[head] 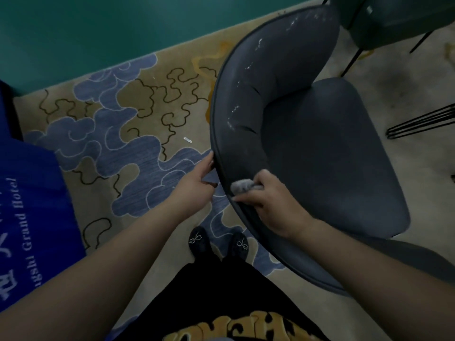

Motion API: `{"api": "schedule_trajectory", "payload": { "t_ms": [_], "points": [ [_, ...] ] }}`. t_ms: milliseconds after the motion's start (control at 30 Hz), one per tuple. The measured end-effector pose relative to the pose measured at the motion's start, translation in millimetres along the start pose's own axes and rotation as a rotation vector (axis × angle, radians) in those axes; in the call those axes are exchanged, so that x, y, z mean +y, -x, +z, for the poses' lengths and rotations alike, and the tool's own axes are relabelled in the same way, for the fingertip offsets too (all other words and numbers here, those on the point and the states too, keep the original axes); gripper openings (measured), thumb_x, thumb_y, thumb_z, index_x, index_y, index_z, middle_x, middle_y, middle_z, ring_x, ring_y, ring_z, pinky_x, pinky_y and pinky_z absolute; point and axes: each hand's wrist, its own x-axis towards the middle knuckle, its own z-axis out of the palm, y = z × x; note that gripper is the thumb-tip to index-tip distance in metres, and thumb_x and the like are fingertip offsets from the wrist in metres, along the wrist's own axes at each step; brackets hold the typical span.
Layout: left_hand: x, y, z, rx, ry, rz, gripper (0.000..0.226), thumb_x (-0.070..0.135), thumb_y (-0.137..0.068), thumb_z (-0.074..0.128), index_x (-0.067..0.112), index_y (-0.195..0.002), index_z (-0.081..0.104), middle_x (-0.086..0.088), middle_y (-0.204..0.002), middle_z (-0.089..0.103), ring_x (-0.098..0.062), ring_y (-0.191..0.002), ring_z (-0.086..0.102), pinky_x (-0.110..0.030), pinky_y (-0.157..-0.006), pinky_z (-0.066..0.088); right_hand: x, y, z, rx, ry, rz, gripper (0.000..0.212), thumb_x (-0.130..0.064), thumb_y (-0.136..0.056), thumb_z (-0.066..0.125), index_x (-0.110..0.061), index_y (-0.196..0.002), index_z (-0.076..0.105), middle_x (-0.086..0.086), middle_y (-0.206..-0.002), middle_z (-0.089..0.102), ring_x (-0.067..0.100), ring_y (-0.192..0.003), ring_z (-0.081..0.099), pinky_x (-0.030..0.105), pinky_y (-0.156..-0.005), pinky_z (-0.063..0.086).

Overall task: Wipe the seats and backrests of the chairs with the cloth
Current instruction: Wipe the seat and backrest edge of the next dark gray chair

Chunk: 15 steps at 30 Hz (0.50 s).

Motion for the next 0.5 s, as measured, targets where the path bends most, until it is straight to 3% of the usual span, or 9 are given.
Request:
{"api": "schedule_trajectory", "payload": {
  "t_ms": [100, 167, 267, 367, 433, 500],
  "points": [
    [0, -1, 3, 0.017, -0.030, 0.025, 0.101, -0.010, -0.083, 0.049, 0.086, -0.107, 0.030, 0.060, -0.096, 0.044, -0.009, -0.085, 0.066, -0.035, -0.061, 0.049, 5, -1, -3, 0.079, -0.049, -0.044, 0.029, -0.016, -0.089, 0.064, -0.027, -0.114, 0.070, 0.009, -0.092, 0.042, 0.023, -0.083, 0.048, 0.040, -0.073, 0.050],
    [0, -1, 6, 0.039, -0.025, 0.027, 0.101, -0.009, -0.082, 0.049, 0.089, -0.101, 0.032, 0.057, -0.100, 0.046, -0.004, -0.087, 0.069, -0.035, -0.065, 0.052, 4, -20, -3, 0.134, -0.036, -0.075, 0.048, -0.008, -0.088, 0.062, -0.027, -0.131, 0.057, 0.006, -0.094, 0.040, 0.019, -0.082, 0.046, 0.031, -0.073, 0.047],
    [-3, -2, 9, 0.075, -0.008, 0.026, 0.099, -0.009, -0.082, 0.049, 0.087, -0.098, 0.036, 0.054, -0.099, 0.049, -0.004, -0.092, 0.069, -0.031, -0.064, 0.051, 2, -35, 1, 0.082, -0.006, -0.017, 0.055, -0.008, -0.089, 0.060, -0.024, -0.140, 0.047, 0.009, -0.098, 0.043, 0.021, -0.088, 0.047, 0.039, -0.078, 0.048],
    [2, -2, 11, 0.094, 0.000, 0.025, 0.093, -0.011, -0.082, 0.049, 0.077, -0.112, 0.039, 0.046, -0.105, 0.053, 0.006, -0.097, 0.065, -0.031, -0.063, 0.050, 10, -14, 4, 0.033, -0.010, -0.054, 0.041, -0.011, -0.091, 0.057, -0.025, -0.130, 0.060, 0.009, -0.095, 0.044, 0.023, -0.087, 0.048, 0.043, -0.075, 0.048],
    [5, -2, 12, 0.119, 0.031, 0.021, 0.085, -0.008, -0.084, 0.050, 0.061, -0.133, 0.038, 0.033, -0.118, 0.051, 0.003, -0.094, 0.066, -0.038, -0.067, 0.053, 15, -2, 0, 0.048, -0.061, -0.074, 0.036, -0.011, -0.091, 0.059, -0.022, -0.125, 0.064, 0.009, -0.093, 0.045, 0.022, -0.083, 0.049, 0.042, -0.074, 0.049],
    [8, -4, 14, 0.133, 0.067, 0.027, 0.078, -0.005, -0.087, 0.050, 0.054, -0.138, 0.038, 0.025, -0.126, 0.051, -0.007, -0.090, 0.069, -0.043, -0.072, 0.055, 15, -9, -5, 0.117, -0.130, -0.033, 0.036, -0.012, -0.091, 0.061, -0.020, -0.126, 0.063, 0.009, -0.094, 0.045, 0.020, -0.082, 0.050, 0.035, -0.077, 0.049]
  ]
}}
